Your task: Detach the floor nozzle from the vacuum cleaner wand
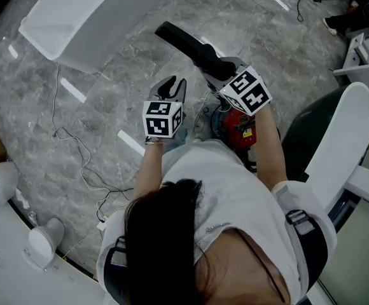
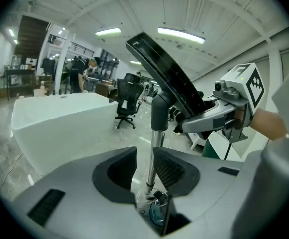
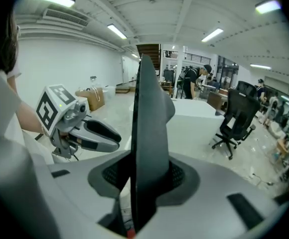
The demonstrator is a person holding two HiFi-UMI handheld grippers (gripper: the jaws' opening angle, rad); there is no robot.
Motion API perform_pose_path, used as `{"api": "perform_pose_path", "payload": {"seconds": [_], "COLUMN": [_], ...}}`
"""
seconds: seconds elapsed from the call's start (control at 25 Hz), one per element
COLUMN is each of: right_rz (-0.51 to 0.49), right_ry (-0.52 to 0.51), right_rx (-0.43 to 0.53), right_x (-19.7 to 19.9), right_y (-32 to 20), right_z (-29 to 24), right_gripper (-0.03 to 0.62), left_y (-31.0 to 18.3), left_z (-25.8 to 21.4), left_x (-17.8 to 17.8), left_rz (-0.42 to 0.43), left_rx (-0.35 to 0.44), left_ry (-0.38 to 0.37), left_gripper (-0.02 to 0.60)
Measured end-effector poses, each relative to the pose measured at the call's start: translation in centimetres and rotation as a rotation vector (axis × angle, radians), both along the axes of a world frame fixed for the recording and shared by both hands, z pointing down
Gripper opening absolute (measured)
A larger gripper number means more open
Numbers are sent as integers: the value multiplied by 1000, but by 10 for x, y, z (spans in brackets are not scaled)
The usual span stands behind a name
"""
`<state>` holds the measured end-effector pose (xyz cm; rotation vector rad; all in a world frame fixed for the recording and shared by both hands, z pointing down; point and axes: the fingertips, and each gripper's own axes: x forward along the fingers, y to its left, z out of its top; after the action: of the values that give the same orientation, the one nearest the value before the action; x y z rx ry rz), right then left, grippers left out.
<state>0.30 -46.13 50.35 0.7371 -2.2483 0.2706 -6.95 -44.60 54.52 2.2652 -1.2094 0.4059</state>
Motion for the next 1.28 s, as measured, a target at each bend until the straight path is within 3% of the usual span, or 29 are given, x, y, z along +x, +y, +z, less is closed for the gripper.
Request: {"api": "perform_pose_path", "payload": {"seconds": [0.76, 0.96, 1.28], "right_rz": [53, 66, 75], "right_ry": [-9, -18, -33], "right_rx": [-48, -59, -77], "right_x": [2, 3, 6], "right_y": [-5, -5, -4], "right_z": [-2, -3, -3], "right_gripper": [149, 149, 147], "left_y": [-26, -39, -50], "left_z": [48, 40, 35], "left_x": [57, 65, 93], "left_rz": [185, 165, 242], "left_rx": [-61, 6, 47], "left_ry": [108, 150, 159], "left_gripper": [163, 179, 192]}}
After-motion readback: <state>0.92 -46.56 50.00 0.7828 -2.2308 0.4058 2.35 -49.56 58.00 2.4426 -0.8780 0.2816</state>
